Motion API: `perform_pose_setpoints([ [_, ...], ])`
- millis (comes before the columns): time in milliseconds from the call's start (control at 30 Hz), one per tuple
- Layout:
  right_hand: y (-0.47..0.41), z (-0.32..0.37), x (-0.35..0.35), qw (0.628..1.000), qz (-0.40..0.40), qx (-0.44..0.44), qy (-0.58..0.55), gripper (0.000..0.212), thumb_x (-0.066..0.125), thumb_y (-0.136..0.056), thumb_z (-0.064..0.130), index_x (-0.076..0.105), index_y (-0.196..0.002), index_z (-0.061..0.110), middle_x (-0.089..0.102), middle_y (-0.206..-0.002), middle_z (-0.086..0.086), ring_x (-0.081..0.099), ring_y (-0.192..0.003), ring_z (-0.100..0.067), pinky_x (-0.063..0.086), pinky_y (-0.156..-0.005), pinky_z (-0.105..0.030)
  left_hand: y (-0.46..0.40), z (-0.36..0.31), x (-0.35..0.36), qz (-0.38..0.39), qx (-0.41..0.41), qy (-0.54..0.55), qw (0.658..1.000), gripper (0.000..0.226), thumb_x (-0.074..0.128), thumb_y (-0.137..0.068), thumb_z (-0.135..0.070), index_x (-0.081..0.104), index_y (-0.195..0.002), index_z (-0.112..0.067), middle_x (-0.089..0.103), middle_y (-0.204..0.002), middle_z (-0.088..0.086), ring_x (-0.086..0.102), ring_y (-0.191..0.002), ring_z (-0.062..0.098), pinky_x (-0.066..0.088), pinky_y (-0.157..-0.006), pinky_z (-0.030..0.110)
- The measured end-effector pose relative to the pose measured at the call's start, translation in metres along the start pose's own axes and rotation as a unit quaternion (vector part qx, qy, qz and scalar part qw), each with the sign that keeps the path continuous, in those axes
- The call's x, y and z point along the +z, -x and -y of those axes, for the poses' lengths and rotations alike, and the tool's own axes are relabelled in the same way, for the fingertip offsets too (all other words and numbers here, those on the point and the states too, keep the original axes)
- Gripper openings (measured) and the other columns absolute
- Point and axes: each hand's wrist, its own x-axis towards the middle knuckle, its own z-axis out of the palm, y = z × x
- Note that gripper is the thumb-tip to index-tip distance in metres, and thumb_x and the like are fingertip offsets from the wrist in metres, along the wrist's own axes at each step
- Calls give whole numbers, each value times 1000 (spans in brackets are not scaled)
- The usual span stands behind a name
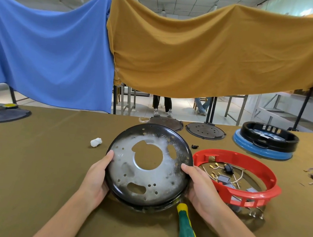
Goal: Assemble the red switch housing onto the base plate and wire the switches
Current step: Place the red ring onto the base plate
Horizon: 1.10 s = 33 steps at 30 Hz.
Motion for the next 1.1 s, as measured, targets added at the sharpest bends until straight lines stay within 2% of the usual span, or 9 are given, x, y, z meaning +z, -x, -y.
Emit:
perform_pose_setpoints([
  [133, -1, 0, -1, 1000, 10, 1, -2, 26, 56, -100, 23, 62, -122, 10, 74, -114, -7, 71, -105, -23, 59, -78, -37, 0, 0, 0, -3, 4, -2, 1000, 30, 58, -98, -37, 73, -107, -13, 76, -106, 4, 74, -92, 18, 53, -81, 39],
  [300, -2, -1, -2, 1000, 9, 6, 8, 27, 56, -100, 24, 61, -124, 12, 74, -114, -5, 71, -104, -21, 59, -73, -33, -1, 1, 0, 0, 9, -9, 1000, 33, 56, -98, -40, 74, -106, -14, 76, -107, 4, 74, -94, 18, 52, -81, 39],
  [400, -4, -3, -2, 1000, 6, 10, 19, 28, 56, -100, 25, 61, -125, 13, 74, -114, -4, 71, -105, -21, 59, -79, -37, 0, 2, 0, 0, 12, -16, 1000, 33, 55, -99, -41, 74, -106, -15, 77, -105, 3, 74, -92, 17, 52, -80, 39],
  [500, -4, -3, -3, 1000, 2, 9, 26, 28, 55, -100, 26, 60, -125, 14, 74, -115, -4, 71, -106, -22, 58, -85, -41, 1, 2, 0, 14, 17, -41, 999, 36, 53, -99, -43, 70, -115, -17, 75, -110, 2, 73, -98, 17, 53, -88, 41],
  [633, -2, -2, -4, 999, 3, 3, 38, 28, 56, -100, 28, 61, -124, 15, 74, -113, -4, 71, -104, -21, 58, -83, -39, 3, 1, 0, 25, 15, -55, 998, 39, 52, -99, -46, 66, -122, -18, 74, -114, 2, 71, -103, 20, 51, -97, 47],
  [833, 2, -2, -4, 993, 17, -21, 118, 34, 59, -97, 42, 60, -121, 17, 74, -112, -2, 71, -104, -21, 58, -89, -45, 0, 1, -1, 8, 8, -5, 1000, 34, 55, -98, -43, 70, -117, -18, 75, -112, 0, 72, -100, 16, 52, -89, 40],
  [933, 7, 4, -2, 979, 30, -58, 195, 41, 52, -98, 52, 63, -113, 15, 73, -98, -8, 71, -88, -25, 59, -80, -40, -2, -2, -7, -23, 0, 49, 999, 31, 58, -97, -42, 72, -111, -18, 76, -108, 1, 74, -93, 17, 52, -81, 37],
  [1000, 8, 9, -1, 970, 22, -98, 224, 37, 47, -101, 46, 63, -108, 13, 67, -87, -9, 64, -71, -21, 55, -67, -31, -4, -3, -12, -30, -4, 82, 996, 32, 58, -97, -41, 71, -114, -17, 76, -110, 2, 74, -95, 18, 52, -81, 38],
  [1100, 7, 17, -4, 947, -29, -149, 281, 27, 48, -103, 35, 60, -115, 15, 63, -89, -7, 61, -67, -14, 52, -62, -25, -7, -5, -16, -30, -6, 114, 993, 37, 53, -100, -40, 65, -125, -15, 73, -117, 5, 70, -106, 22, 51, -86, 39],
])
